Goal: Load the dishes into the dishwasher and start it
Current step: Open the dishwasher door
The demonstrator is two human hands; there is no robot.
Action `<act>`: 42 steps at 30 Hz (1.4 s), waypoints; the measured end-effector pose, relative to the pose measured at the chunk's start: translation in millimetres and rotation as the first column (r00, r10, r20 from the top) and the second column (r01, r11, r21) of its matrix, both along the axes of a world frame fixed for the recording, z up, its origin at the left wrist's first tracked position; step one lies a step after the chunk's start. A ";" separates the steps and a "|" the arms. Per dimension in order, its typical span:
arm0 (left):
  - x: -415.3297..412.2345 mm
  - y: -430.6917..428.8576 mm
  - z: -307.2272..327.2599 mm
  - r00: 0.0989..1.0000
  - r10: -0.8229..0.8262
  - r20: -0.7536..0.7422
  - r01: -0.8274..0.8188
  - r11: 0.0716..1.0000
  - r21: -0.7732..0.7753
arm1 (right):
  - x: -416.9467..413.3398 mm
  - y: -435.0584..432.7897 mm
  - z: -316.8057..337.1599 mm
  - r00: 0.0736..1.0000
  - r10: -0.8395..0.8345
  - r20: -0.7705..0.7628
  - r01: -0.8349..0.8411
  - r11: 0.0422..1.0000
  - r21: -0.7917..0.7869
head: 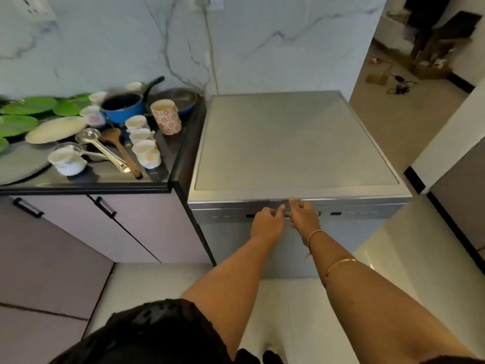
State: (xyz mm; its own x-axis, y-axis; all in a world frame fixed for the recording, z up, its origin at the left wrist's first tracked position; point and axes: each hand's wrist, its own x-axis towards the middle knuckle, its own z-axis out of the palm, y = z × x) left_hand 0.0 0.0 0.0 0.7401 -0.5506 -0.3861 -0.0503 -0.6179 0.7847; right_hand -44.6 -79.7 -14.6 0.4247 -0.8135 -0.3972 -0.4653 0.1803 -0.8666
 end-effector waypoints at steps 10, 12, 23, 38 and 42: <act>-3.7 -53.8 -37.2 0.706 0.316 -0.634 -0.474 0.876 -0.092 | 8.7 -41.3 -56.8 0.853 -0.412 0.321 0.129 0.762 0.635; -1.2 -60.3 -47.7 0.650 0.333 -0.683 -0.551 0.825 -0.122 | 7.7 -41.1 -62.9 0.816 -0.440 0.374 0.089 0.736 0.671; -5.1 -70.4 -58.4 0.611 0.292 -0.736 -0.604 0.773 -0.195 | -3.5 -52.7 -75.6 0.769 -0.453 0.452 0.035 0.735 0.678; -22.9 -55.0 -68.1 0.580 0.557 -0.595 -0.646 0.759 0.081 | -10.1 -25.4 -90.2 0.780 -0.583 0.226 0.378 0.728 0.572; -44.7 -33.5 -69.5 0.601 0.555 -0.575 -0.625 0.775 0.095 | -33.7 -1.7 -91.6 0.804 -0.554 0.216 0.381 0.759 0.528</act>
